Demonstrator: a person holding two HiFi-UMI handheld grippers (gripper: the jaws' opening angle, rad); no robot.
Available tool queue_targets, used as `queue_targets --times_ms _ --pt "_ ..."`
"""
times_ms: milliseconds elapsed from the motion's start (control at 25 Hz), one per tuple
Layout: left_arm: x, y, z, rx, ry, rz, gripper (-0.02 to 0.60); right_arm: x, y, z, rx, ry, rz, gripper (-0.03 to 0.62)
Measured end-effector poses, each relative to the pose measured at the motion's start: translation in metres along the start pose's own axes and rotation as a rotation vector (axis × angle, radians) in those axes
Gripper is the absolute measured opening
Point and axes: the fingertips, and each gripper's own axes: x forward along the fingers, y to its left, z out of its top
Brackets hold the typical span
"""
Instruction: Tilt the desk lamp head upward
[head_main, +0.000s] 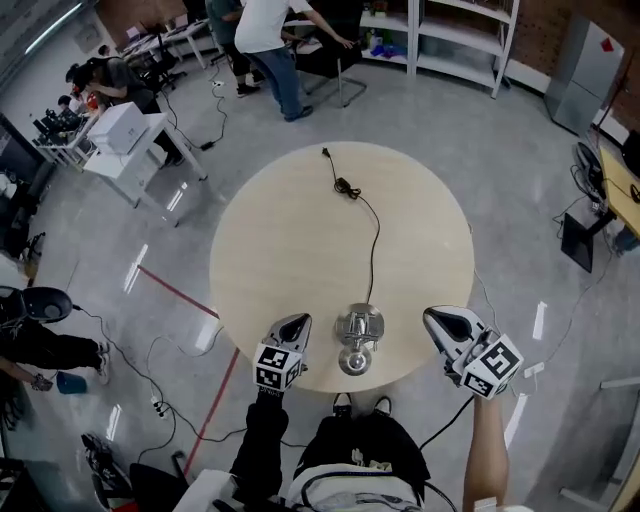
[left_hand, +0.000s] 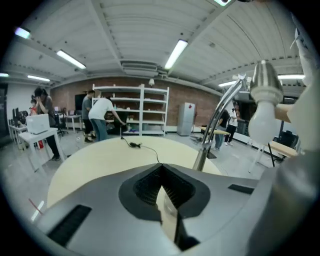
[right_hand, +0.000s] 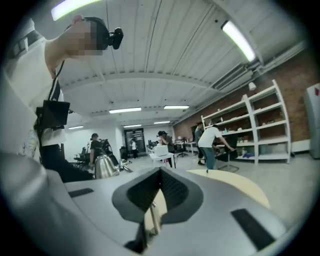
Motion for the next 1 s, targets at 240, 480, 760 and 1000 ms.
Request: queue_targets --times_ms 240,480,760,1000 --pt "-0.059 -0.010 0.090 -0.033 -0.179 0.100 0.002 -0.020 0.012 0.029 0.028 -0.079 -0.202 0.005" --pt "-0.084 -0.040 0.156 -0.048 -0.311 0.098 0.002 -0.026 0.026 0.065 0.008 -0.129 -0.283 0.005" --pt "-0.082 -0.042 0.193 -0.009 -0.358 0.090 0.002 -0.007 0.028 0.093 -0.104 -0.139 -0.257 0.005" --pt "-0.083 -0.037 0.207 -0.017 -0.387 0.104 0.002 -0.003 0.013 0.101 -0.117 -0.152 -0.332 0.005"
